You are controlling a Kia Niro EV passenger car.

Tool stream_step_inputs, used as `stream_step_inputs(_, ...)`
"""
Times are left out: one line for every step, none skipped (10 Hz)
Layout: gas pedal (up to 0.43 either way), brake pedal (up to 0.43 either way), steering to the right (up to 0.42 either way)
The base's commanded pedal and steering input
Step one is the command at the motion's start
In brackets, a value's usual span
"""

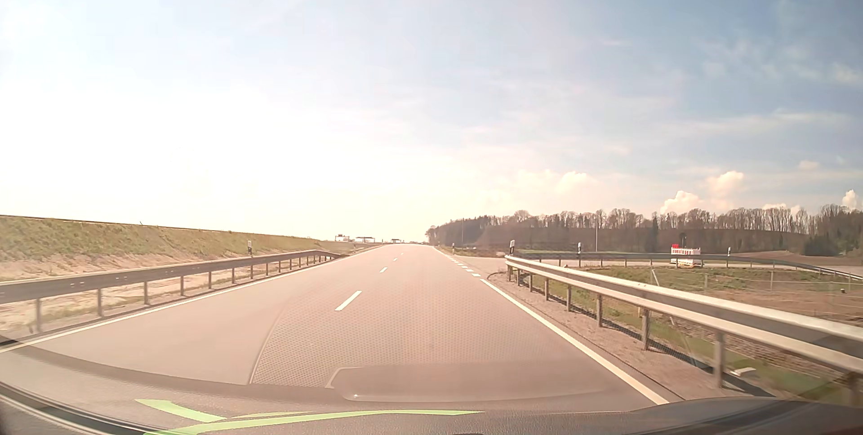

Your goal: Follow the waypoints while adhering to traffic rules and regulations

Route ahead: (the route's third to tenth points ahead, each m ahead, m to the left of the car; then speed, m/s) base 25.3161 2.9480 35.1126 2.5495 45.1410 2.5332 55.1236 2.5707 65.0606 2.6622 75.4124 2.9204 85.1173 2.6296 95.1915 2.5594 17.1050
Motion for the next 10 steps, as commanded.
stream_step_inputs(0.177, 0.000, -0.003)
stream_step_inputs(0.177, 0.000, -0.003)
stream_step_inputs(0.177, 0.000, -0.003)
stream_step_inputs(0.177, 0.000, -0.003)
stream_step_inputs(0.177, 0.000, -0.003)
stream_step_inputs(0.177, 0.000, -0.003)
stream_step_inputs(0.169, 0.000, -0.003)
stream_step_inputs(0.169, 0.000, -0.003)
stream_step_inputs(0.169, 0.000, -0.003)
stream_step_inputs(0.169, 0.000, -0.003)
